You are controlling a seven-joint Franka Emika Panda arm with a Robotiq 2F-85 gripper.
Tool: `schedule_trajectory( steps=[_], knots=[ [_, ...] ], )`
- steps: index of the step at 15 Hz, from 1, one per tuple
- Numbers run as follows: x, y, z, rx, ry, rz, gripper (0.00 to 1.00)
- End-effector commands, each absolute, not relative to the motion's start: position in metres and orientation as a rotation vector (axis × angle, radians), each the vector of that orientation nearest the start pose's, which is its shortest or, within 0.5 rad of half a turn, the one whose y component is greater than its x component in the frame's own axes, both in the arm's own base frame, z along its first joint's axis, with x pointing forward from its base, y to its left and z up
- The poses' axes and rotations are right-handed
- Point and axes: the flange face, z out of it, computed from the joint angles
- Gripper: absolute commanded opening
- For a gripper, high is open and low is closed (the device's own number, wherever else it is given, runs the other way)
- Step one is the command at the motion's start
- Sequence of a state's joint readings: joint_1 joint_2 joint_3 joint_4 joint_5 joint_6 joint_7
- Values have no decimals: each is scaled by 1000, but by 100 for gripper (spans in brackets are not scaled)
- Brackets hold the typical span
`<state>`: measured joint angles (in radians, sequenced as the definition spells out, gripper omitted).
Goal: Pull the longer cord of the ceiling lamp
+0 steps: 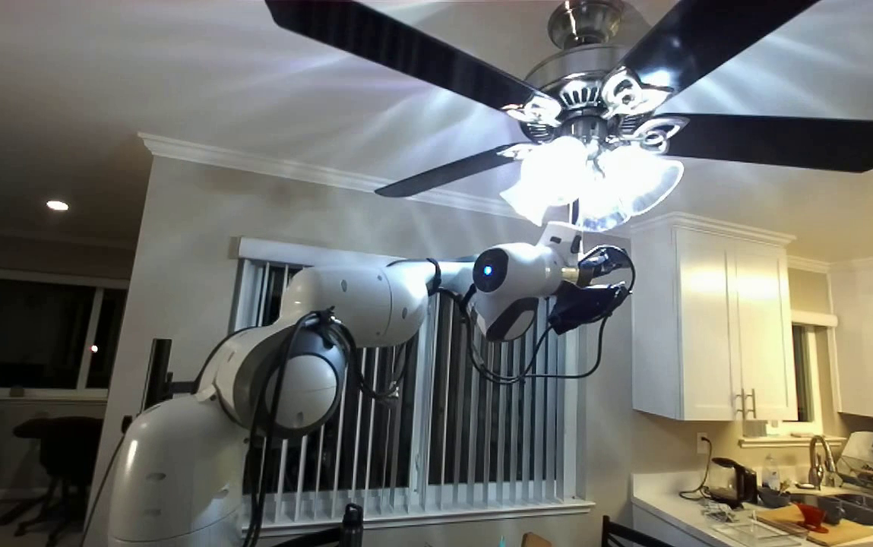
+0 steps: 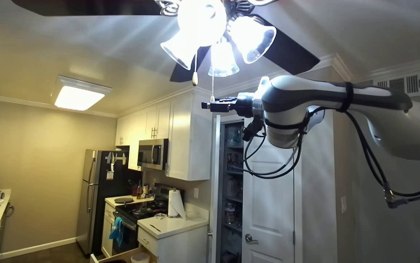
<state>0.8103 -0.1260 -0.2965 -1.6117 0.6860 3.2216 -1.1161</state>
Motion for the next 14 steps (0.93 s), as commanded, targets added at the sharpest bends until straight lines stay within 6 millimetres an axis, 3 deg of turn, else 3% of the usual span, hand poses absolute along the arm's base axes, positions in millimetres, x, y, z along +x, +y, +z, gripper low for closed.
schedule_trajectory(
  steps=[1, 10, 11, 14],
  knots=[
    [492, 181, 850, -1879, -848, -2301, 67],
    [486, 183, 863, -1889, -846, -2273, 7],
    [485, 183, 864, -1887, -844, -2274, 2],
    [483, 185, 867, -1886, -849, -2275, 0]
  ],
)
